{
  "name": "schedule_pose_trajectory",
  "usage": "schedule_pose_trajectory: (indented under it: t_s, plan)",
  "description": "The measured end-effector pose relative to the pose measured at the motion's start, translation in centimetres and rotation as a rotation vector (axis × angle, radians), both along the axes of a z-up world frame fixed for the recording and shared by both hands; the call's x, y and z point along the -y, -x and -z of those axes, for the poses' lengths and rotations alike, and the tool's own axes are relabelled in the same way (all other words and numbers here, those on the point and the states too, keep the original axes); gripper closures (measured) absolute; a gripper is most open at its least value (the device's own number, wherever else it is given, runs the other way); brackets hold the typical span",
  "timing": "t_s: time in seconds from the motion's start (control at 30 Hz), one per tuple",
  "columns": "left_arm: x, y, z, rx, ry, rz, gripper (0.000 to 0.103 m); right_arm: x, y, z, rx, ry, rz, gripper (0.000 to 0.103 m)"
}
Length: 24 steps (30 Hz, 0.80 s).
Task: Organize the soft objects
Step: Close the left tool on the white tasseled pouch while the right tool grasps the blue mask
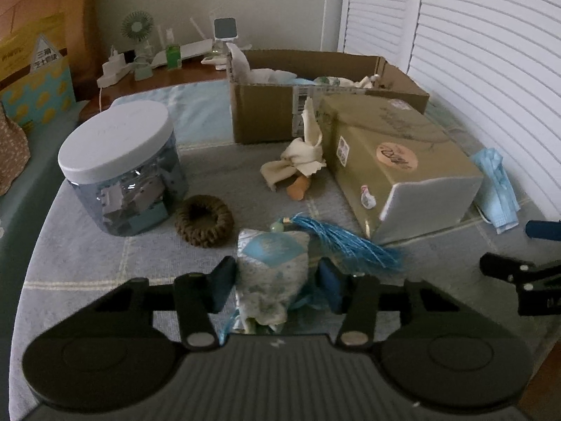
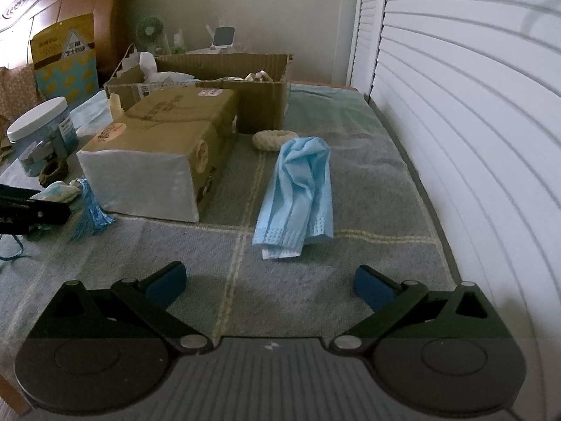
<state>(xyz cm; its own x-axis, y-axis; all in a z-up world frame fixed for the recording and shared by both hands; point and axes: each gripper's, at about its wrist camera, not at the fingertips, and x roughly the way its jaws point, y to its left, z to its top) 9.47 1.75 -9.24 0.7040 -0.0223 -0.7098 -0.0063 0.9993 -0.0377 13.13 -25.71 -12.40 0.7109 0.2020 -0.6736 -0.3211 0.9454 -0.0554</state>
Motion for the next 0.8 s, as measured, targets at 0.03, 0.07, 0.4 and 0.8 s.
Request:
schedule_pose_trajectory:
  t_s: [0.03, 0.07, 0.4, 0.8]
  plan:
    - [0.0, 0.0, 0.0, 0.003, 0.0, -0.001, 0.052, 0.1, -0.2, 0.0, 0.0, 0.001, 0.003, 0.0]
    - [0.0, 0.0, 0.1, 0.004, 0.001, -0.003, 0.052, 0.1, -0.5, 0.0, -0.001, 0.001, 0.005, 0.0]
    - [0.0, 0.1, 0.1, 0.011, 0.001, -0.004, 0.052, 0.3, -4.3, -0.2, -0.006, 0.008, 0.045, 0.0]
    - [0.0, -0.3, 0.1, 0.007, 0.002, 0.009, 0.052, -1.1, -6.4, -0.6, 0.019, 0.064, 0.023, 0.013]
